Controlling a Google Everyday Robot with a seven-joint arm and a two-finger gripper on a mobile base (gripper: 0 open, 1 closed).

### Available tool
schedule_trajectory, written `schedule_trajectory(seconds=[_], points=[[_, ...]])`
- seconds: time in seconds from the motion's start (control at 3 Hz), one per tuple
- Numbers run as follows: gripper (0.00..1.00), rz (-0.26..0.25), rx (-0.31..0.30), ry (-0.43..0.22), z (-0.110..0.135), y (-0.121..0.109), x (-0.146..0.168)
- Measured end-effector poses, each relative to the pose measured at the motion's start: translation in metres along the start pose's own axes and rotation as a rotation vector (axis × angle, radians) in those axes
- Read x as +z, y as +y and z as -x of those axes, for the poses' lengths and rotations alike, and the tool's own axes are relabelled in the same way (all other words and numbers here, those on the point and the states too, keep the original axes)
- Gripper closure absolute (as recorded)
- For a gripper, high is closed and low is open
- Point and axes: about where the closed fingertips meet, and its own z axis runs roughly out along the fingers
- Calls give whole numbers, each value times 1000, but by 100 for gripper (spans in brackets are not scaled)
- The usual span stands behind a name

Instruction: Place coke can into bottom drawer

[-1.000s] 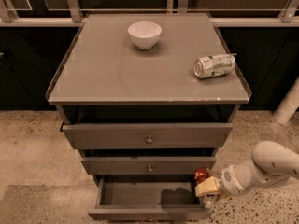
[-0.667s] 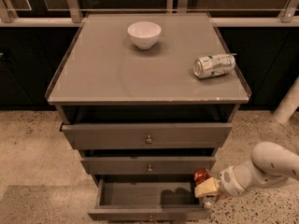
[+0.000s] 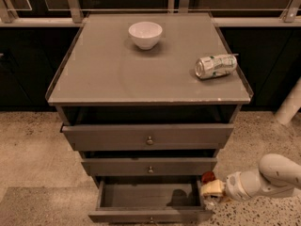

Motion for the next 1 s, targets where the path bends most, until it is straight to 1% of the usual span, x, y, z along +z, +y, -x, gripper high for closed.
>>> schedule_trajectory(seconds=[0.33,0.67,1.0], points=[[100,66,70,-8,21,-30,45],[100,100,122,24,33,-49,88],[100,100,171,64,40,-62,122]])
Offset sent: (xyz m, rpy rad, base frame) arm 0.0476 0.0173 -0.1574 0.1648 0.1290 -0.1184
